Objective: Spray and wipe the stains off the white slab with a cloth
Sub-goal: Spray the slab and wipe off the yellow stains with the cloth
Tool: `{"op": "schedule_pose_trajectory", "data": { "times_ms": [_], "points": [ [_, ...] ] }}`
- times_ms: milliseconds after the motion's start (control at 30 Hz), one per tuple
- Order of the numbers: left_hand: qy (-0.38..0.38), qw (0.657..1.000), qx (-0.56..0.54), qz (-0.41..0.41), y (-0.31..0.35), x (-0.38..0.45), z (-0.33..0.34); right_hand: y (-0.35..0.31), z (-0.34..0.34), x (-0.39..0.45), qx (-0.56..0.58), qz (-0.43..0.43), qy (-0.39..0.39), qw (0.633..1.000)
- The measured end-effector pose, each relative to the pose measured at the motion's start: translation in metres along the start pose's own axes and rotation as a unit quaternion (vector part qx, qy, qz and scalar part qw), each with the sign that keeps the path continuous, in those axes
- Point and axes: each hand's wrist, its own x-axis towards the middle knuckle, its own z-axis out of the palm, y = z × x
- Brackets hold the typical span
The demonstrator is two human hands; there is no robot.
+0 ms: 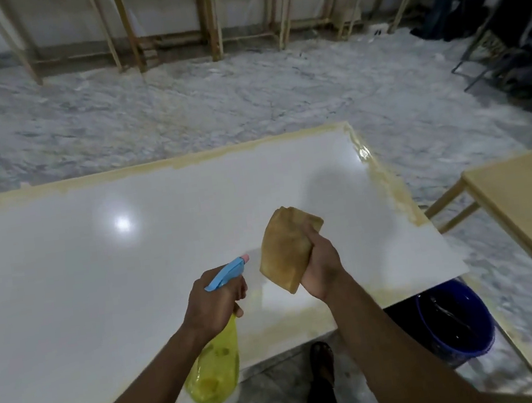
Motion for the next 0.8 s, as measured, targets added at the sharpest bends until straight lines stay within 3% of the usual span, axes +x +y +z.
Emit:
{"op": "schedule_pose_trajectory", "data": {
  "times_ms": [467,667,800],
  "points": [
    [-0.032,0.997,0.028,-0.062,0.072,0.196,0.224,-0.181,-0.164,0.145,0.026,0.022,0.052,0.998],
    [-0.035,0.997,-0.033,-0.058,0.117,0.271,0.274,-0.267,-0.221,0.227,0.011,-0.056,0.073,0.996],
    [-0.040,0.997,-0.047,-0.045,0.131,0.320,0.287,-0.331,-0.240,0.292,0.005,-0.105,0.159,0.982]
  ]
}}
